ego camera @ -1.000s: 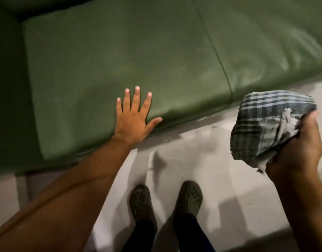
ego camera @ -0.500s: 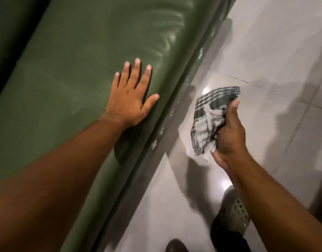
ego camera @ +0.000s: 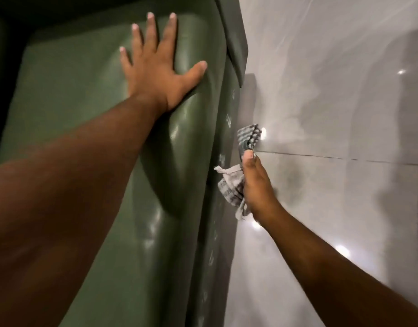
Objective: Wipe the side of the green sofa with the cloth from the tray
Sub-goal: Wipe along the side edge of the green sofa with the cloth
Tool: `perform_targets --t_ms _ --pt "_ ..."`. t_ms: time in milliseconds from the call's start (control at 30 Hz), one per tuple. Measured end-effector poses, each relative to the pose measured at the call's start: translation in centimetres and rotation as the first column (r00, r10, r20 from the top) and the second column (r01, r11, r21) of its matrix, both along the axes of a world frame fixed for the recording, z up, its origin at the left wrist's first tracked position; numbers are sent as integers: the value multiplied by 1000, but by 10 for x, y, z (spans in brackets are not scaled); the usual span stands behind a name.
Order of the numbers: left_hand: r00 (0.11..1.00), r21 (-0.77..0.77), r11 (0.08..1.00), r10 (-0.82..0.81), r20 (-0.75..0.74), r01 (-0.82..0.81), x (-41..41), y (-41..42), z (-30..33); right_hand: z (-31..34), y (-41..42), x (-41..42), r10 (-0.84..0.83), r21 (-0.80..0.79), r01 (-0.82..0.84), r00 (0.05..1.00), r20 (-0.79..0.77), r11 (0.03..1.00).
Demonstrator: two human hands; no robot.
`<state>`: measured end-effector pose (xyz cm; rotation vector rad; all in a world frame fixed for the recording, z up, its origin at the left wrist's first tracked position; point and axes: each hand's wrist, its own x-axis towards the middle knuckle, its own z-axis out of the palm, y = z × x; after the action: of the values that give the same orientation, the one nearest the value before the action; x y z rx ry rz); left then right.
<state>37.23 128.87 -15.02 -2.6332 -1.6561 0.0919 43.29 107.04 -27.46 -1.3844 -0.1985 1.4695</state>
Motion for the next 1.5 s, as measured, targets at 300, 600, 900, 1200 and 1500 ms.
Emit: perform_targets --t_ms 300,600,900,1200,1500 --pt "986 178 982 -92 140 66 -9 11 -31 -36 91 -29 -118 81 120 993 -28 989" --pt "967 242 967 -137 216 83 -6 12 -41 -58 181 29 -216 306 106 910 353 946" --pt "966 241 967 -142 217 88 -6 10 -41 -125 203 48 -170 100 183 977 -126 978" --pt "972 240 967 -135 191 87 -7 9 -42 -55 138 7 -201 251 175 976 83 952" --pt "967 242 965 -149 209 96 -5 12 -42 -92 229 58 -300 251 256 941 158 933"
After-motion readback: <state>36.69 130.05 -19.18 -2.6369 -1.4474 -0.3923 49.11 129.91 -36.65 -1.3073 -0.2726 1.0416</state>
